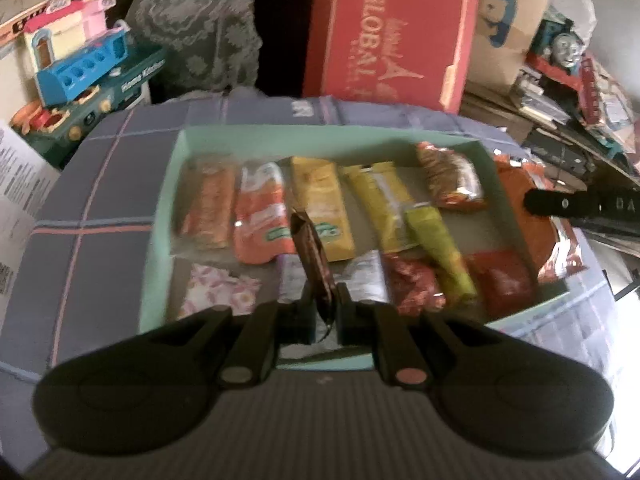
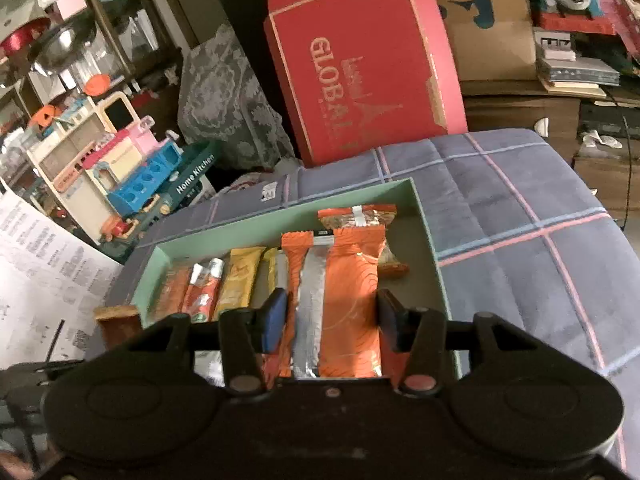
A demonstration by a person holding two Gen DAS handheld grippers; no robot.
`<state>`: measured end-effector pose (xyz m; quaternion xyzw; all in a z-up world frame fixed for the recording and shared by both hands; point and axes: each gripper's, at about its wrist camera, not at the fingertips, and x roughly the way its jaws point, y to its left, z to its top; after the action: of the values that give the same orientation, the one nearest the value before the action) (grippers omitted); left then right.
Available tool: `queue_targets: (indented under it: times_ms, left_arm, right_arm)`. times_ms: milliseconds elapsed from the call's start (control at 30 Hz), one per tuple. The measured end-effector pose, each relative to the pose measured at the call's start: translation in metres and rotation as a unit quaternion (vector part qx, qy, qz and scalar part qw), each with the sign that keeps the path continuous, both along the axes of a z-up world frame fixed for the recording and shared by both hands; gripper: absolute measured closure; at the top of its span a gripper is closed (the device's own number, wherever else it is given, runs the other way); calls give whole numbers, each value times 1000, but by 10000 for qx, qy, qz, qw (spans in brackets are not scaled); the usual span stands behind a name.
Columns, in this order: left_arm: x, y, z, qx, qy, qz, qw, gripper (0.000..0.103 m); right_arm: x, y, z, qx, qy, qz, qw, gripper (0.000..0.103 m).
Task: Organize snacks
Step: 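Carry the chocolate square and orange bag into the green tray and release both, then move both open tools back toward the pink packet and round chocolate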
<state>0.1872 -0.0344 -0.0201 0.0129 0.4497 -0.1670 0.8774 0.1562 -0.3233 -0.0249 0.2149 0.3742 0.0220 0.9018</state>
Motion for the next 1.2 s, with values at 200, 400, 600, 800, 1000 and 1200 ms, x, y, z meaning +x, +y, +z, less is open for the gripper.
queue_targets:
  times_ms: [200, 400, 600, 800, 1000, 1200]
  left_arm:
    - [10, 10, -16, 37, 144, 81, 9999, 94]
    - [5, 6, -21, 208, -56, 230, 9995, 29]
    - [2, 4, -20, 220, -28, 317, 9993, 13]
    - [-10, 7, -8, 220, -145, 364, 9990, 5]
    - [-29, 14, 4, 168, -183, 435, 9987, 1]
    - [-60, 24, 11, 209, -227, 465, 9984, 0]
  right_arm:
    - [27, 10, -13, -73, 105, -42, 9999, 54]
    - [32, 14, -21, -203, 167, -157, 9995, 18]
    - [23, 17, -18, -402, 143, -37, 9991, 4]
    - [8, 18, -9, -389, 127, 65, 9991, 0]
    - [-17, 15, 2, -251, 90, 52, 9996, 0]
    - [-48, 22, 14, -186, 14, 124, 9997, 0]
